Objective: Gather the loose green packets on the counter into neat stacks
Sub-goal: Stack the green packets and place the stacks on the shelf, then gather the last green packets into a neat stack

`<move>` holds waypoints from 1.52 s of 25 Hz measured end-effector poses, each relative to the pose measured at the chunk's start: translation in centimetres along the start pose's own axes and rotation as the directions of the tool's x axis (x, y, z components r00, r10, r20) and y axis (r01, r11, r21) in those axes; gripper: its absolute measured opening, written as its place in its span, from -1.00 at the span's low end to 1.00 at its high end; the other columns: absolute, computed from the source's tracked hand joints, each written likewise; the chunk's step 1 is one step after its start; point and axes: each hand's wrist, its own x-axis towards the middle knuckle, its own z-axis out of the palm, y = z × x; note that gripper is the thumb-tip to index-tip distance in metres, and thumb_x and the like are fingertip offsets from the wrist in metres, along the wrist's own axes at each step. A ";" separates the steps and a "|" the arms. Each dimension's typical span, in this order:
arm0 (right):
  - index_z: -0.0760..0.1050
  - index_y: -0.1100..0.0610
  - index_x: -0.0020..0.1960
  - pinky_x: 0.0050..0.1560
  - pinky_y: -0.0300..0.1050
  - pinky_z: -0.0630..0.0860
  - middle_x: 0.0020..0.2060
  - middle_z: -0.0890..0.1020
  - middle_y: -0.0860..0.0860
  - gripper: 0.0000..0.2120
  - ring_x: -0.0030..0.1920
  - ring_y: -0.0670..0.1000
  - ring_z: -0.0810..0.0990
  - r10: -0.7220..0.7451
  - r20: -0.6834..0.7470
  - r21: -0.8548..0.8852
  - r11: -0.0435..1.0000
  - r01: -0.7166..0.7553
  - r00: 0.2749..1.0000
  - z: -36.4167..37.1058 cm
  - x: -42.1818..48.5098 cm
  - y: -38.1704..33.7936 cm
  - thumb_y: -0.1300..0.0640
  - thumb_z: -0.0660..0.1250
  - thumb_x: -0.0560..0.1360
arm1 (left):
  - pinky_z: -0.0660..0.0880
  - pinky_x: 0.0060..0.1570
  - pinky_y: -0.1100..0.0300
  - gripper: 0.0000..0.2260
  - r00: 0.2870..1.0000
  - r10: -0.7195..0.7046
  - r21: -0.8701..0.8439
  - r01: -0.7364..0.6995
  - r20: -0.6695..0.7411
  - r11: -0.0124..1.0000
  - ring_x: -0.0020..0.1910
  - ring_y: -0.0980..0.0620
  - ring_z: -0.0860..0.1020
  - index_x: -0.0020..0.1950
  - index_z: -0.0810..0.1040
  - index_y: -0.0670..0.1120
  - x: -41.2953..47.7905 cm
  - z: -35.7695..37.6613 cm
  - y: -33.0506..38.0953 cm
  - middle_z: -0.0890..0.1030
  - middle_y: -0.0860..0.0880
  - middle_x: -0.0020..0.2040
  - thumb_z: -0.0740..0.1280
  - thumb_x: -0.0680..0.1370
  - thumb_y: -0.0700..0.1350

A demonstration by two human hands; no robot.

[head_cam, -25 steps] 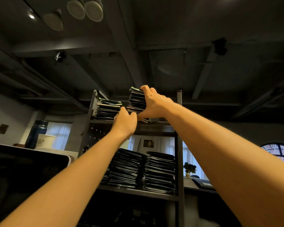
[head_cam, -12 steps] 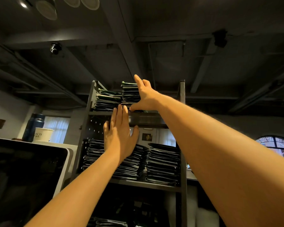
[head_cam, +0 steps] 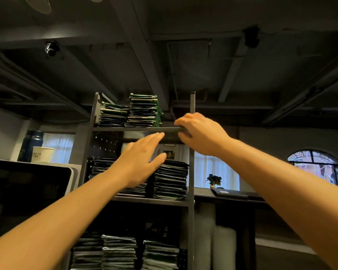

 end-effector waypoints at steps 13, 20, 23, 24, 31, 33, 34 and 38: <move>0.30 -0.09 0.39 -0.02 -0.05 0.48 0.19 0.54 -0.04 -0.64 0.13 0.07 0.53 0.088 0.591 0.046 0.989 -0.142 0.802 3.5 -17.9 -0.4 0.00 0.15 0.60 | 0.29 0.32 0.22 -0.60 0.898 0.043 -0.091 -0.003 0.437 0.996 0.35 0.20 0.33 0.44 0.25 0.15 -9.0 5.0 5.9 0.40 0.16 0.37 0.16 0.60 0.09; 0.32 -0.10 0.35 -0.03 -0.07 0.42 0.18 0.54 -0.02 -0.65 0.15 0.09 0.52 0.057 0.728 0.071 0.985 -0.157 0.683 8.2 -25.7 -2.0 -0.04 0.16 0.58 | 0.32 0.30 0.21 -0.61 0.818 0.071 -0.128 0.003 0.570 0.992 0.31 0.20 0.35 0.43 0.25 0.17 -14.0 11.4 8.8 0.38 0.18 0.35 0.14 0.60 0.11; 0.33 -0.06 0.36 0.03 -0.04 0.47 0.20 0.54 -0.02 -0.65 0.15 0.08 0.52 0.021 0.788 0.116 0.976 -0.182 0.615 10.0 -28.6 -2.5 -0.03 0.16 0.59 | 0.24 0.31 0.27 -0.59 0.792 0.076 -0.136 0.009 0.605 0.991 0.36 0.21 0.29 0.45 0.22 0.15 -16.5 14.0 9.5 0.34 0.16 0.40 0.14 0.60 0.12; 0.32 -0.05 0.37 0.04 -0.04 0.46 0.21 0.54 -0.02 -0.64 0.17 0.07 0.51 0.012 0.806 0.129 0.972 -0.196 0.592 10.6 -29.5 -2.6 -0.03 0.16 0.59 | 0.20 0.30 0.30 -0.57 0.778 0.075 -0.143 0.019 0.624 0.990 0.37 0.22 0.26 0.46 0.21 0.15 -17.5 14.9 9.7 0.31 0.16 0.42 0.15 0.60 0.12; 0.24 0.08 0.46 0.37 -0.08 0.26 0.41 0.36 0.06 -0.58 0.40 0.07 0.32 -0.067 0.818 0.350 0.846 -0.401 0.572 15.0 -33.6 -3.2 0.03 0.10 0.63 | -0.12 0.47 0.19 -0.25 0.686 0.024 -0.154 0.130 0.727 0.979 0.51 0.16 -0.18 0.55 -0.19 0.03 -23.8 21.2 11.9 -0.16 0.09 0.56 0.14 0.54 0.27; 0.11 0.08 0.52 0.39 -0.14 0.17 0.47 0.26 0.06 -0.52 0.46 0.05 0.24 -0.048 0.837 0.356 0.804 -0.476 0.545 15.8 -34.1 -3.0 0.00 0.07 0.64 | -0.19 0.49 0.14 -0.22 0.658 -0.004 -0.161 0.191 0.753 0.968 0.48 0.17 -0.29 0.53 -0.29 0.01 -24.4 22.6 12.6 -0.27 0.08 0.54 0.10 0.54 0.29; 0.10 0.07 0.53 0.38 -0.14 0.17 0.47 0.26 0.08 -0.50 0.45 0.06 0.24 -0.033 0.846 0.342 0.799 -0.495 0.532 16.2 -34.3 -2.6 -0.02 0.07 0.63 | -0.21 0.48 0.15 -0.21 0.645 -0.002 -0.175 0.211 0.764 0.962 0.47 0.18 -0.32 0.52 -0.32 -0.01 -24.4 23.2 13.0 -0.30 0.07 0.54 0.09 0.54 0.28; 0.29 0.05 0.45 0.31 -0.07 0.28 0.35 0.37 0.12 -0.52 0.34 0.11 0.36 0.037 0.887 0.244 0.808 -0.537 0.459 17.0 -34.8 -0.4 -0.12 0.09 0.60 | -0.25 0.40 0.24 -0.20 0.611 0.047 -0.230 0.224 0.790 0.947 0.46 0.18 -0.33 0.50 -0.38 -0.02 -23.2 24.9 14.5 -0.35 0.07 0.52 0.09 0.55 0.27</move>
